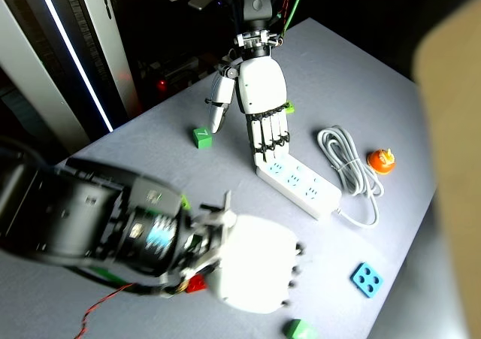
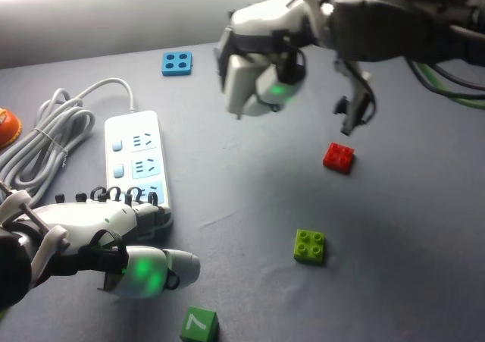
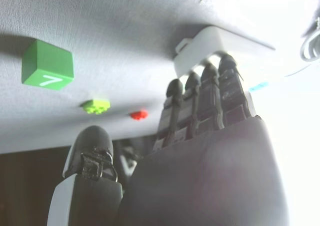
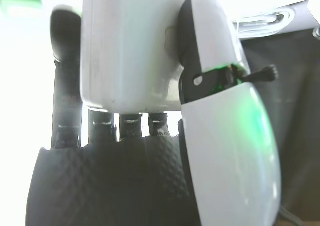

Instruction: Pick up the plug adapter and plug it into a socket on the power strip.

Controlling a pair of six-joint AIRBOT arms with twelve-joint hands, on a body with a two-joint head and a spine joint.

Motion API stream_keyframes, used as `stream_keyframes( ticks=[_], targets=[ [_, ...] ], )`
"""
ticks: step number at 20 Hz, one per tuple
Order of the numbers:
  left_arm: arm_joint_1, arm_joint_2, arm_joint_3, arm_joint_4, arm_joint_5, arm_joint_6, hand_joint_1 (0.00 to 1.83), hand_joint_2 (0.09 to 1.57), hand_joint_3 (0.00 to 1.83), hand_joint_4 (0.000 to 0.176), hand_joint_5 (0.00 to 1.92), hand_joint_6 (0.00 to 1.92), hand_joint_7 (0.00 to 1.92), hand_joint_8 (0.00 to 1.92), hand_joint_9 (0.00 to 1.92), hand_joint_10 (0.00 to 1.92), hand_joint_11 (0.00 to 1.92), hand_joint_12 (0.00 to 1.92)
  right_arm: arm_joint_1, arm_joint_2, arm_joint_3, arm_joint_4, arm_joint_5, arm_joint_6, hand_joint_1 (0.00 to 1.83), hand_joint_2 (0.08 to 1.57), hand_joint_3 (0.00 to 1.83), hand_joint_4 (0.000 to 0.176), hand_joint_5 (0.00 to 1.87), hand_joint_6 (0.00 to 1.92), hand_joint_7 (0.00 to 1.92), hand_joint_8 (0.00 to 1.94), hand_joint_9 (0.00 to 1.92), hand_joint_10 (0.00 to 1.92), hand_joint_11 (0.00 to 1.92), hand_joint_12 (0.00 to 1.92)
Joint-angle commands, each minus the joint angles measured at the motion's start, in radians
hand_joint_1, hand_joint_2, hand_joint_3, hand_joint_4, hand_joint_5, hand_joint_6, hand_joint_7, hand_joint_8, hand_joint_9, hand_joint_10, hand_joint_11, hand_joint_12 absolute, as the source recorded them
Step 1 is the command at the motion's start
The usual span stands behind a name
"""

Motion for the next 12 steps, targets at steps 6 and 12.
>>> stream_keyframes(
  ticks=[6,12],
  targets=[
    [0.006,-0.007,-0.009,-0.013,0.100,-0.020,0.00,1.30,0.00,0.000,0.06,0.00,0.07,0.00,0.04,0.00,0.00,0.06,0.083,-0.102,0.093,-0.021,0.030,-0.048,1.37,1.16,0.00,0.000,0.81,1.02,0.93,1.14,0.83,1.39,0.71,1.56],
    [0.008,-0.007,-0.009,-0.013,0.100,-0.020,0.00,1.30,0.00,0.000,0.06,0.00,0.06,0.00,0.03,0.00,0.00,0.06,0.112,-0.256,0.248,-0.028,-0.040,-0.033,1.36,1.16,0.00,0.000,0.80,1.02,0.91,1.20,0.82,1.39,0.72,1.56]
  ],
)
